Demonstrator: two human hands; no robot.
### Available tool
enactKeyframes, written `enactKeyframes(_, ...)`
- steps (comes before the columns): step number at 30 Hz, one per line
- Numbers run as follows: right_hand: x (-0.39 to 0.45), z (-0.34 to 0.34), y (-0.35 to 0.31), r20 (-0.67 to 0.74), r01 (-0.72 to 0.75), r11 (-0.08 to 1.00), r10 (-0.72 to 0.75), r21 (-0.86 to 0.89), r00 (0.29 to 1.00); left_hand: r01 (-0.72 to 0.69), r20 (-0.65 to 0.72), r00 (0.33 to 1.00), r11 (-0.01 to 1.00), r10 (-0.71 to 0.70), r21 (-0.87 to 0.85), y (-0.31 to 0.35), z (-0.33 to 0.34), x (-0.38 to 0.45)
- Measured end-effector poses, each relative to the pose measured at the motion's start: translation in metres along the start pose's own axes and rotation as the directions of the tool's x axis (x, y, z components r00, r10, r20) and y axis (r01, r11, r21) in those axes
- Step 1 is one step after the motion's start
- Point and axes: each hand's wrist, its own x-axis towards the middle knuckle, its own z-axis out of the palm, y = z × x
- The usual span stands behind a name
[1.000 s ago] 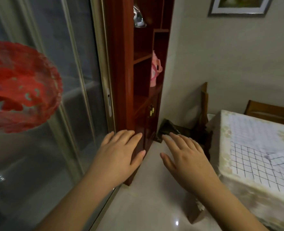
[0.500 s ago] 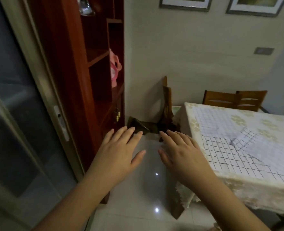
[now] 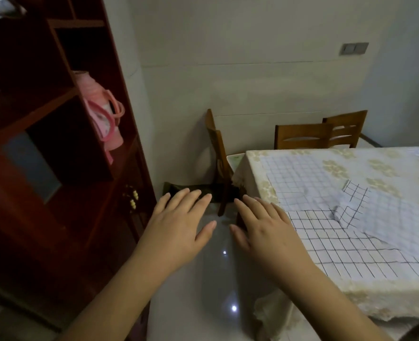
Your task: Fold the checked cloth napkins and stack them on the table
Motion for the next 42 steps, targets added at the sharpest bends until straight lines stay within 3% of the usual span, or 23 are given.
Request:
enactKeyframes(7, 0.057, 0.016, 0.046, 0.031, -0.102, 0.993, 0.104, -0.065, 0.994, -0.084, 0.050, 0.995, 0.996, 0.086, -0.033, 0.002, 0.024, 0.090)
enactKeyframes(16, 0.132, 0.049, 0.095, 0.035, -0.338, 0.925, 0.349, -0.173, 0.937, -0.308, 0.085, 0.945, 0.947, 0.315, -0.094, 0.004, 0.064, 0.220)
enactKeyframes(29, 0.210, 0.072, 0.138, 0.083, -0.642, 0.748, 0.660, -0.171, 0.747, -0.619, 0.153, 0.749, 0.763, 0.645, -0.185, 0.017, 0.117, 0.379)
enactKeyframes(42, 0.209, 0.110, 0.254, 0.075, -0.835, 0.535, 0.845, -0.130, 0.530, -0.801, 0.224, 0.504, 0.549, 0.834, -0.241, 0.132, 0.188, 0.476)
